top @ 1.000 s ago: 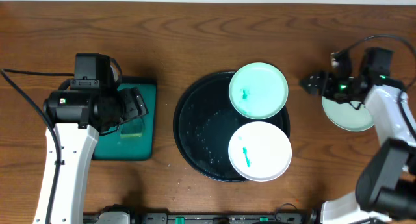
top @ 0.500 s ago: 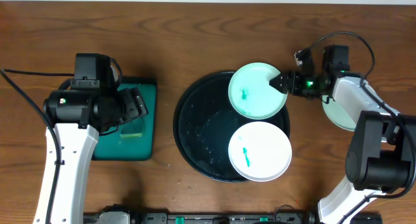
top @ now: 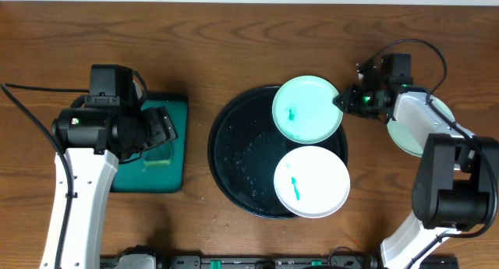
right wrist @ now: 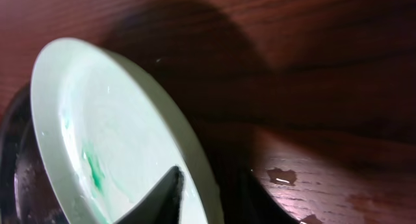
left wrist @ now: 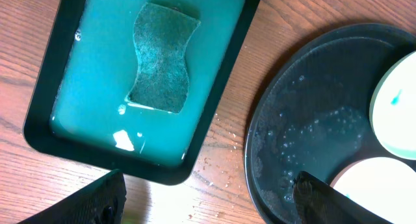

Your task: Clean dirty plates on tray and stack at the side

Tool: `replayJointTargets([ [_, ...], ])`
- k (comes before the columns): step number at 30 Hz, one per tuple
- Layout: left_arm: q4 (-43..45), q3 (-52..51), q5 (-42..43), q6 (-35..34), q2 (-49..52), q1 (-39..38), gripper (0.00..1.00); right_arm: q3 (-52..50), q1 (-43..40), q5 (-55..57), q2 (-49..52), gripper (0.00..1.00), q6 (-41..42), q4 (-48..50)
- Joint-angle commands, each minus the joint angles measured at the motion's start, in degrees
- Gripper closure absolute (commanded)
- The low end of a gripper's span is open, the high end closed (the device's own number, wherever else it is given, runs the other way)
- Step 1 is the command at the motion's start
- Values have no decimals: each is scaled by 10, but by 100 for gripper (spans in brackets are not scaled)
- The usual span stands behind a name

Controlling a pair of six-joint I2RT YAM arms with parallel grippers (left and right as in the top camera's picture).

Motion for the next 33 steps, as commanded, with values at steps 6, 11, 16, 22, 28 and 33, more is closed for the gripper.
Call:
replayJointTargets([
  [6, -2, -3, -3, 8, 0, -1, 18, -5, 40, 43, 10, 83, 13, 6],
  [11, -2, -3, -3, 8, 0, -1, 18, -5, 48, 59, 10, 99, 44, 6],
  [16, -2, -3, -3, 8, 0, -1, 18, -5, 50, 20, -2, 99, 40, -13],
  [22, -2, -3, -3, 8, 0, -1, 18, -5, 93, -11, -64, 98, 16, -37],
  [28, 2, -3, -3, 8, 4, -1, 18, -5, 161, 63, -80, 99, 86, -77],
  [33, 2, -6, -3, 8, 24, -1, 25, -5, 195, 109, -38, 99, 121, -77],
])
